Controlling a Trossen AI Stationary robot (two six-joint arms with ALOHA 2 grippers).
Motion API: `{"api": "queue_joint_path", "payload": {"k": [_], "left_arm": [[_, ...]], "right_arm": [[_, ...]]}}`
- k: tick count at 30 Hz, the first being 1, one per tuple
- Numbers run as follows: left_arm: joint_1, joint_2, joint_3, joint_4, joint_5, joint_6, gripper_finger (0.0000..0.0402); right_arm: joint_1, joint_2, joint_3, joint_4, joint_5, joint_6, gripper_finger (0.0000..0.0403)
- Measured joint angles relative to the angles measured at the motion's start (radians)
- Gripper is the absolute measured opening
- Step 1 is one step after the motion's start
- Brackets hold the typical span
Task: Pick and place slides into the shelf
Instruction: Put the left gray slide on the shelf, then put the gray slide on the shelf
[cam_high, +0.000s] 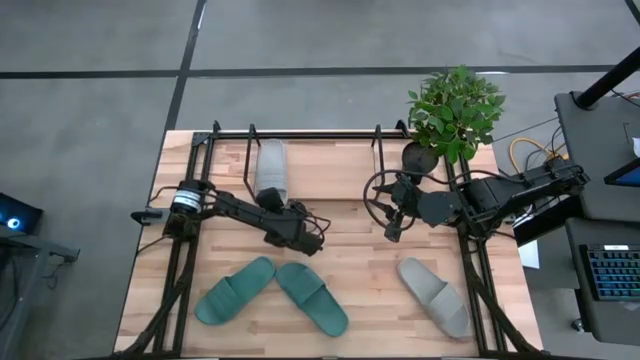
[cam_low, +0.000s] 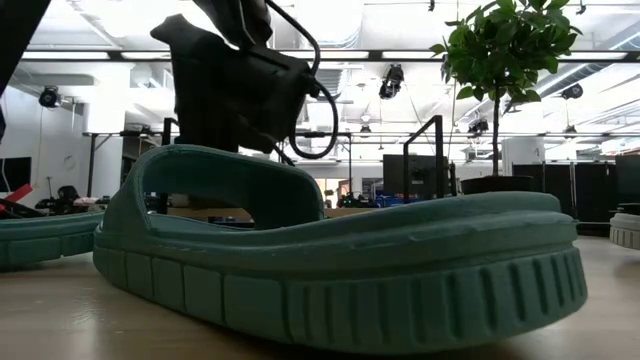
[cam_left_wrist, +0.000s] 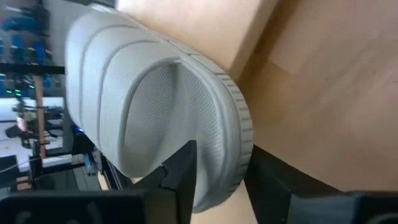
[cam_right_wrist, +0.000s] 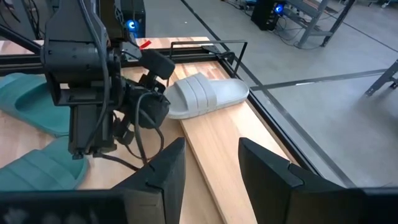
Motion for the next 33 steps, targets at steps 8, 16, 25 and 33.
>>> {"api": "queue_joint_path", "payload": {"k": [8,16,25,33], "left_arm": [[0.005,-0.013,0.002,0.002,0.04,0.093,0.0189],[0.007,-0.064,0.007,0.009,0.113,0.168,0.0233],[0.006,-0.131,0.007,0.076,0.186,0.249,0.0235],[0.005,-0.171,0.02,0.082,0.23,0.274,0.0235]], "right_arm": [[0.0,0.0,-0.003,-0.006,0.0,0.0,0.0139],[0.0,0.0,-0.003,-0.007,0.0,-0.003,0.0139],[0.0,0.0,-0.005,-0.008,0.0,0.0,0.0139],[0.0,0.0,-0.009,-0.035,-0.001,0.008,0.0139]]}}
